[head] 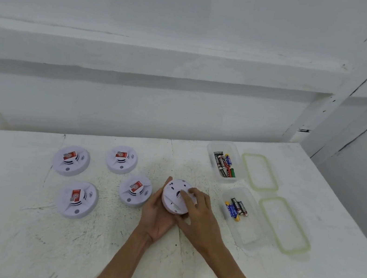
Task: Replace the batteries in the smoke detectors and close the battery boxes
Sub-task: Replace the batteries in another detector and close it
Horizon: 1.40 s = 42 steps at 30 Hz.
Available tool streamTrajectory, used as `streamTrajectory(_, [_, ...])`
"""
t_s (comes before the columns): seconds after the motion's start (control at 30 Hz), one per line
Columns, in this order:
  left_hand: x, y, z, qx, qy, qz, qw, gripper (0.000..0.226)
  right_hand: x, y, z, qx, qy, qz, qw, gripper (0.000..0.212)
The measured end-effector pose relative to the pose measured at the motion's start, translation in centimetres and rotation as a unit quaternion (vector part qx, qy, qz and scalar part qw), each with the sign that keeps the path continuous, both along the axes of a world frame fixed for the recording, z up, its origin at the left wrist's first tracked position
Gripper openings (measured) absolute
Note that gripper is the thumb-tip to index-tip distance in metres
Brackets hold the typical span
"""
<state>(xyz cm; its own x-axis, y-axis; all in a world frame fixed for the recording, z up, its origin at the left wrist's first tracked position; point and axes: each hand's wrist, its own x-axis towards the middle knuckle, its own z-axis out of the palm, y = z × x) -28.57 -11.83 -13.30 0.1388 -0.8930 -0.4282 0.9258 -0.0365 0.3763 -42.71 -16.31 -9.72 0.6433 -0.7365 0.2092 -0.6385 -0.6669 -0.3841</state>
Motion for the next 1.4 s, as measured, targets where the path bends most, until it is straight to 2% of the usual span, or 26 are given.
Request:
streamTrajectory(0.1, [0.0,0.3,0.0,-0.018,-0.012,-0.038,0.999,0.063,0.0,-0.4,-0.1,-0.01,-0.005,0.0,1.0,0.062])
streamTrajectory(0.27, [0.0,0.5,0.3,-0.002,-0.038,-0.037,0.999,0.054,0.2,-0.7,0.3,-0.038,-0.044,0.021,0.998,0.055])
streamTrajectory(0.37, [-0.2,0.5,0.3,-0.015,-0.068,-0.038,0.997,0.06,0.3,-0.2,0.7,-0.005,-0.101,-0.004,0.995,0.053])
streamTrajectory(0.43, [-0.5,0.5,0.6,-0.033,-0.089,-0.05,0.994,0.066,0.4,0.2,1.1,0.062,-0.164,-0.045,0.983,0.047])
streamTrajectory(0.53, [-0.8,0.3,0.6,-0.038,-0.122,-0.045,0.991,0.067,0.8,0.4,1.7,0.177,-0.258,-0.096,0.945,0.029])
streamTrajectory(0.6, [-0.9,0.3,0.6,-0.036,-0.146,-0.04,0.988,0.068,1.1,0.1,1.9,0.215,-0.294,-0.124,0.923,0.03])
streamTrajectory(0.7, [-1.0,0.4,0.6,-0.046,-0.183,-0.039,0.981,0.063,1.0,-0.4,2.0,0.284,-0.328,-0.129,0.892,0.037])
streamTrajectory(0.87, [-1.5,0.6,1.1,-0.05,-0.26,-0.032,0.964,0.054,0.5,-0.9,0.8,0.386,-0.367,-0.139,0.835,0.024])
streamTrajectory(0.97, [-1.9,0.7,0.9,-0.031,-0.333,-0.02,0.942,0.054,0.5,-1.4,-0.2,0.44,-0.398,-0.175,0.785,0.022])
streamTrajectory(1.03, [-2.0,0.8,0.6,-0.017,-0.335,-0.022,0.942,0.049,0.6,-1.9,-0.5,0.457,-0.411,-0.193,0.765,0.024])
streamTrajectory(1.13, [-1.8,0.5,0.4,0.009,-0.289,-0.026,0.957,0.033,0.8,-2.6,-0.5,0.436,-0.413,-0.2,0.774,0.023])
streamTrajectory(1.27, [-1.6,0.2,0.2,0.015,-0.267,-0.032,0.963,0.029,1.3,-2.4,-0.4,0.417,-0.404,-0.195,0.791,0.032])
streamTrajectory(1.33, [-1.5,0.1,0.5,0.002,-0.253,-0.023,0.967,0.037,1.0,-1.8,-0.4,0.416,-0.405,-0.17,0.797,0.033])
streamTrajectory(1.4, [-1.3,0.0,0.7,-0.014,-0.257,-0.026,0.966,0.057,0.6,-1.5,-0.2,0.419,-0.406,-0.142,0.8,0.036])
